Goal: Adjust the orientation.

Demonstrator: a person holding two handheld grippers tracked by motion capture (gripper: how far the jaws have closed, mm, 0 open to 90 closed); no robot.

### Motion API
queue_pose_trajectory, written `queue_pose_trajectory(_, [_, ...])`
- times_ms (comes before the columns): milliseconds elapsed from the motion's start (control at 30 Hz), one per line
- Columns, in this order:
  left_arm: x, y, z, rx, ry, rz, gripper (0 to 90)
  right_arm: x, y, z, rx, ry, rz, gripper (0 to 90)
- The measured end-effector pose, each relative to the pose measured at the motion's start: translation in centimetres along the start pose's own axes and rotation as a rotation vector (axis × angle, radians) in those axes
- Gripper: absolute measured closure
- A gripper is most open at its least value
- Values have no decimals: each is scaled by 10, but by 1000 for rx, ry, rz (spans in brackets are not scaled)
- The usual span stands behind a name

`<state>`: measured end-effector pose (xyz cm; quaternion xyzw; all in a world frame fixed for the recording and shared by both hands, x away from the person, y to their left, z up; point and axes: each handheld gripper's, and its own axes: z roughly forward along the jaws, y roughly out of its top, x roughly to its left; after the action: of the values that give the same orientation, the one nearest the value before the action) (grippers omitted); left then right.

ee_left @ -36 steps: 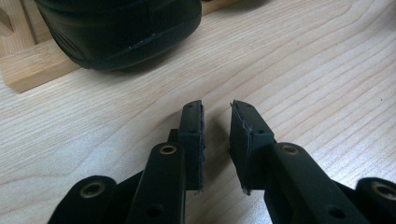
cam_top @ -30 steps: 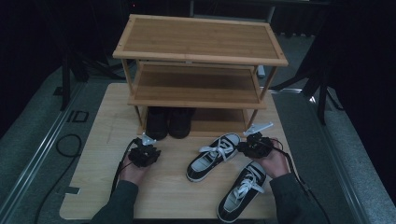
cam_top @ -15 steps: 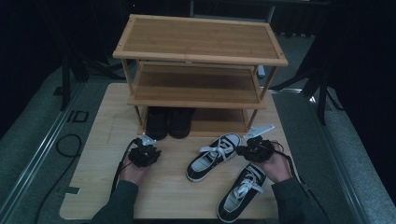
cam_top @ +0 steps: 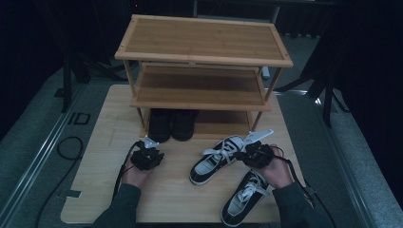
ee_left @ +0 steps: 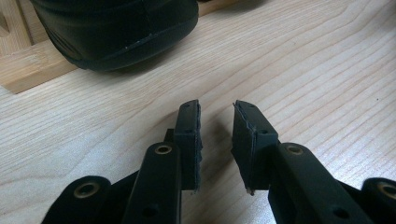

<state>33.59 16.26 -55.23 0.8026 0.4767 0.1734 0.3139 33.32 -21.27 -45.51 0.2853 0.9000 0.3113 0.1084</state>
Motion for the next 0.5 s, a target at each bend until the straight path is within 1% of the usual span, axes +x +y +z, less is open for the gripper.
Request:
queue_pose_trajectory(100, [0,0,0,-1,0,0,718,3,1,0,-3,11,3,896])
queue_pose_trajectory(167, [0,0,0,-1,0,0,717,7,2,2,-5,20,-10,896])
queue_pose_trajectory(233, [0,0,0,-1,0,0,717,9,2,2,-2,24,-8,896])
queue_pose_trajectory(333, [0,0,0,-1,0,0,717,14,3,4,2,38,-24,892])
queue_pose_trajectory(367, [0,0,0,-1,-2,-1,714,16,5,6,0,52,-24,888])
queue_pose_trajectory(500, [0,0,0,-2,-3,-2,713,20,7,9,4,62,-29,878])
